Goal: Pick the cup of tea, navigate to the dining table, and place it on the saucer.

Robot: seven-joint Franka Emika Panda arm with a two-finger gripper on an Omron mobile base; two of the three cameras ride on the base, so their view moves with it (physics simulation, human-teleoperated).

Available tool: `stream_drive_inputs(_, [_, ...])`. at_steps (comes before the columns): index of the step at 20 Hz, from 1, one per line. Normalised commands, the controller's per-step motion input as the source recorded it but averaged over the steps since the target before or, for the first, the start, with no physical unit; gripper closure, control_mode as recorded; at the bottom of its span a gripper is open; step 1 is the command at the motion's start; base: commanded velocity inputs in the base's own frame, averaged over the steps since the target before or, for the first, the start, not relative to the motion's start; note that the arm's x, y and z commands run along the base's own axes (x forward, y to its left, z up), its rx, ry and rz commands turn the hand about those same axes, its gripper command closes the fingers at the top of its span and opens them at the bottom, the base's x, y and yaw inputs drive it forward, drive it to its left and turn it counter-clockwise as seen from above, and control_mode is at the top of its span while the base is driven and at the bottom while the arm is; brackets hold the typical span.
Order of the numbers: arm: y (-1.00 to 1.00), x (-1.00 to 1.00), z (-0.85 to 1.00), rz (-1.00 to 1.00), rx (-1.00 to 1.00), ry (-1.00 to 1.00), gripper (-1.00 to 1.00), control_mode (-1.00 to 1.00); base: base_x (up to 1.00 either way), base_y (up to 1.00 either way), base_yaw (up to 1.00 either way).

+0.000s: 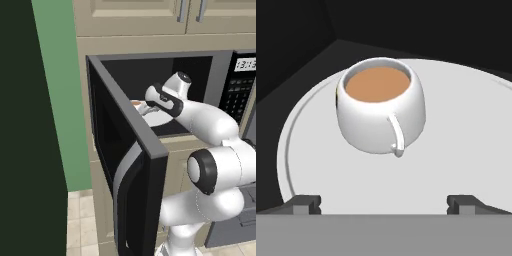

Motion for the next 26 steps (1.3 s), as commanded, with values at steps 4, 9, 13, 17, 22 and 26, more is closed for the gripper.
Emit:
stream_drive_inputs(4, [0.00,0.13,-0.09,0.03,0.00,0.00,-1.00,-1.00,0.00,0.00,0.00])
stream_drive_inputs(9, [0.00,0.14,-0.12,0.03,0.00,0.00,-1.00,-1.00,0.00,0.00,0.00])
stream_drive_inputs(13, [0.00,0.12,-0.09,0.04,0.00,0.00,-1.00,-1.00,0.00,0.00,0.00])
stream_drive_inputs(17, [0.02,0.00,0.00,0.04,0.00,0.00,-1.00,-1.00,0.00,0.00,0.00])
stream_drive_inputs(22, [0.08,0.05,0.00,0.06,0.00,0.00,-1.00,-1.00,0.00,0.00,0.00])
stream_drive_inputs(26, [0.09,0.15,0.00,0.06,0.00,0.00,-1.00,-1.00,0.00,0.00,0.00])
